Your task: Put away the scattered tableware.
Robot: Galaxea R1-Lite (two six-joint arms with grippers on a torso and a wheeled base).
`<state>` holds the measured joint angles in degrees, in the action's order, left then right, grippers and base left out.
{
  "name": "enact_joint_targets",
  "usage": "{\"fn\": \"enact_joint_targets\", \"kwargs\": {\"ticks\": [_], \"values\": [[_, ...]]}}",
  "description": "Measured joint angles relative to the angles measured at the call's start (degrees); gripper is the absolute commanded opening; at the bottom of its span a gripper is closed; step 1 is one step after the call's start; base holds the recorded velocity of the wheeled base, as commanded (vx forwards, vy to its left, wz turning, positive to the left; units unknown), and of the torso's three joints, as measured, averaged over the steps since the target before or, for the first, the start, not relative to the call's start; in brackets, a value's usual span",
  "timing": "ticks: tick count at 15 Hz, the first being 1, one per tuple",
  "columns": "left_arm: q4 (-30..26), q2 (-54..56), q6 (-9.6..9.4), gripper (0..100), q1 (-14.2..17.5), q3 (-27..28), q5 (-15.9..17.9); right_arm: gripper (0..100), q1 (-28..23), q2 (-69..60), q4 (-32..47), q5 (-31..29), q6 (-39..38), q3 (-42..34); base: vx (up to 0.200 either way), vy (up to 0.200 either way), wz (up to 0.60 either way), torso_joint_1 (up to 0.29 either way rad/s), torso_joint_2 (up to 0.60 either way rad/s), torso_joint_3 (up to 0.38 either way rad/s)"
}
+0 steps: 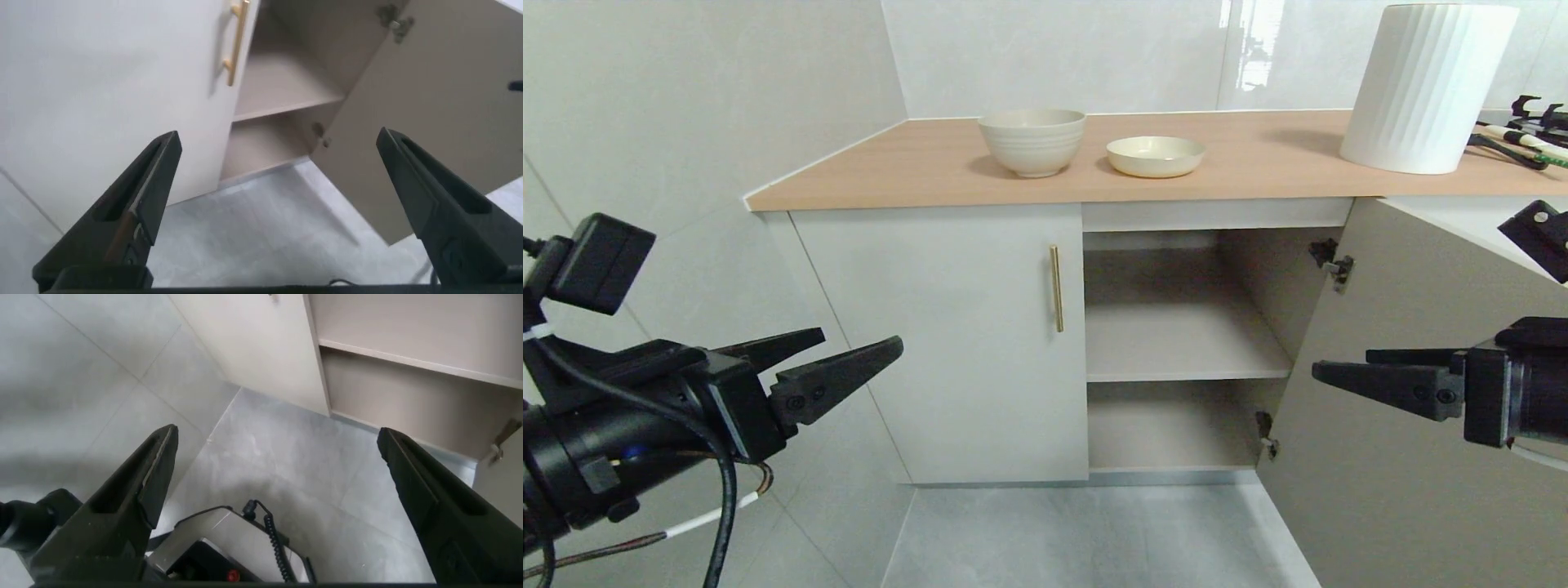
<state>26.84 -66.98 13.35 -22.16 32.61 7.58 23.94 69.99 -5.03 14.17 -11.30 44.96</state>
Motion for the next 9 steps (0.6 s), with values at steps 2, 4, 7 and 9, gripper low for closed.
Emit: {"fn": "enact_joint_targets", "kwargs": {"ticks": [2, 4, 7, 9], "values": [[0.0, 0.1, -0.02, 100, 0.1, 0.0, 0.0, 100, 0.0, 0.1, 0.0, 0.0, 0.0, 0.0, 0.000, 0.000, 0.00, 0.000, 0.00, 0.000], [-0.2, 0.2, -0.11, 100, 0.1, 0.1, 0.1, 100, 0.0, 0.1, 0.0, 0.0, 0.0, 0.0, 0.000, 0.000, 0.00, 0.000, 0.00, 0.000], [-3.5, 0.5, -0.11, 100, 0.1, 0.6, 0.2, 100, 0.2, 0.1, 0.0, 0.0, 0.0, -0.1, 0.133, 0.000, 0.00, -0.002, 0.00, 0.005], [-9.3, 1.7, 0.06, 100, 0.1, 2.9, 0.3, 100, 0.4, 0.1, 0.0, 0.1, 0.1, -0.1, 0.200, 0.000, 0.00, 0.002, 0.00, 0.002]]}}
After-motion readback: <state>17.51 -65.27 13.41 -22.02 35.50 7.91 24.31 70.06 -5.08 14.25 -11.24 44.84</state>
